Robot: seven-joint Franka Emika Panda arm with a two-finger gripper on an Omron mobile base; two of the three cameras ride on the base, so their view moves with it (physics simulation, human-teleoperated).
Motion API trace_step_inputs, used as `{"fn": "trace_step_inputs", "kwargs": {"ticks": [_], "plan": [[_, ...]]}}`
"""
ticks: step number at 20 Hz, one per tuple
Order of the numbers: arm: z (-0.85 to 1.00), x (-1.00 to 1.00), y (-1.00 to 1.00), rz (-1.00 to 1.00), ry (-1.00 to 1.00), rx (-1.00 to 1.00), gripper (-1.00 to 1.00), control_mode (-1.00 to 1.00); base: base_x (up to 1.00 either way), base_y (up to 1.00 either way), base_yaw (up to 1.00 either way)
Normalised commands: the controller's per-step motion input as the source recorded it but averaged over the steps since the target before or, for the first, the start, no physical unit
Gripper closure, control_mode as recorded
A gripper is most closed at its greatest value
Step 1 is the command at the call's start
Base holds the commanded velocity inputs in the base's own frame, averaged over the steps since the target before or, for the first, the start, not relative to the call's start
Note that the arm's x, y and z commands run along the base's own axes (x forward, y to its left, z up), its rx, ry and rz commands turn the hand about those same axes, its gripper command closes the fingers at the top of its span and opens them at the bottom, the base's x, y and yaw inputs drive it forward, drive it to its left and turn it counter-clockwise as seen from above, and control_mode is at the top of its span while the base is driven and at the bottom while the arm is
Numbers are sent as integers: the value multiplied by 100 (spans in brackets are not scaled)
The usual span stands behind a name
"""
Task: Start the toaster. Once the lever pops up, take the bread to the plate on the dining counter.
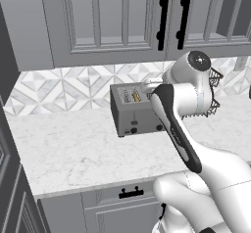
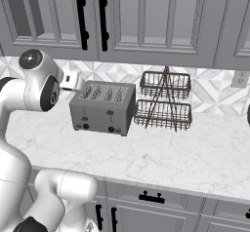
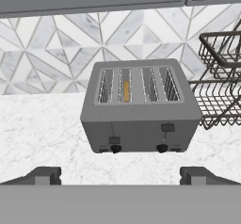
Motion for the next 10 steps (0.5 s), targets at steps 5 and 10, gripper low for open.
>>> {"fn": "trace_step_inputs", "kwargs": {"ticks": [5,10], "plan": [[0,0,0,0,0,0,-100,-100,0,0,0],[0,0,0,0,0,0,-100,-100,0,0,0]]}}
